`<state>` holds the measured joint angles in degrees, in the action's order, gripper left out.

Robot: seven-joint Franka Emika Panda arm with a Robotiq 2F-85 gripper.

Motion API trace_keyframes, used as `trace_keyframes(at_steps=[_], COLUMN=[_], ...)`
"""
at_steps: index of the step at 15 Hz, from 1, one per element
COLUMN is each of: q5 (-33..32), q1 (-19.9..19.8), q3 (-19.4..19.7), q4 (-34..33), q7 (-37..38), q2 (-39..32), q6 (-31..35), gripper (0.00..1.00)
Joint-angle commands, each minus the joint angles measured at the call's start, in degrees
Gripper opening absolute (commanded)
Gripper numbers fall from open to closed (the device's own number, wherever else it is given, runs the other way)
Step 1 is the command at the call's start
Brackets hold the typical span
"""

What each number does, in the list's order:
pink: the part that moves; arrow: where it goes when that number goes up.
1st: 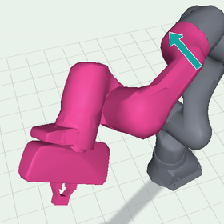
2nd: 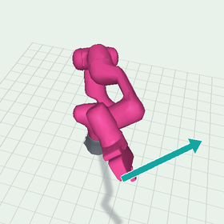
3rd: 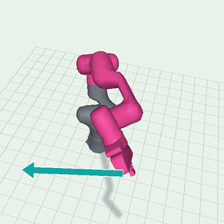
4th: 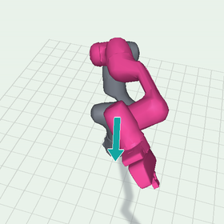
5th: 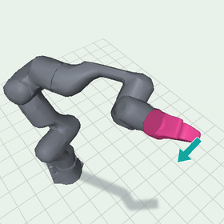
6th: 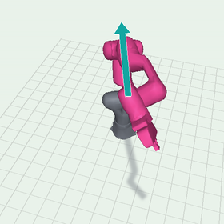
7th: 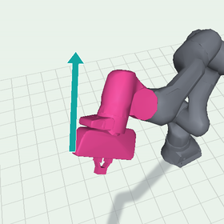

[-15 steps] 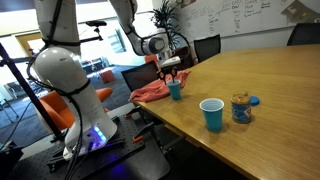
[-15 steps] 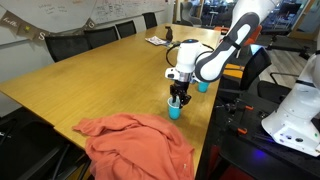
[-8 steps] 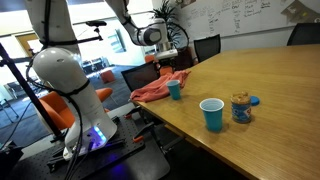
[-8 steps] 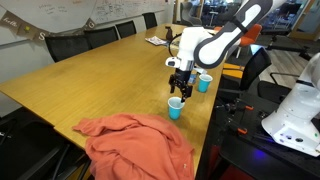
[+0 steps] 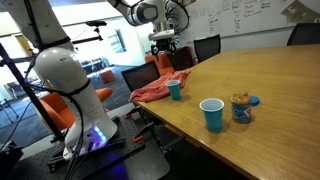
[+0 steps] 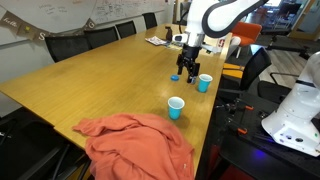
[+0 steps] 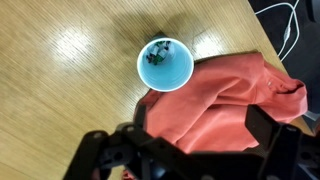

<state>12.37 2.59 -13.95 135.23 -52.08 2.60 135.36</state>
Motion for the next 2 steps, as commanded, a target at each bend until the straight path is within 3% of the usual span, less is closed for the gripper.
trace_keyframes(at_steps=[1, 2], q5=[-1.7, -1.9], q1=[2.2, 2.5], q3=[3.5, 4.2], q4=[-0.9, -1.1], q7=[3.8, 4.0], q2=[2.1, 2.1], q6=[-3.8, -4.4], gripper=[1.0, 1.0])
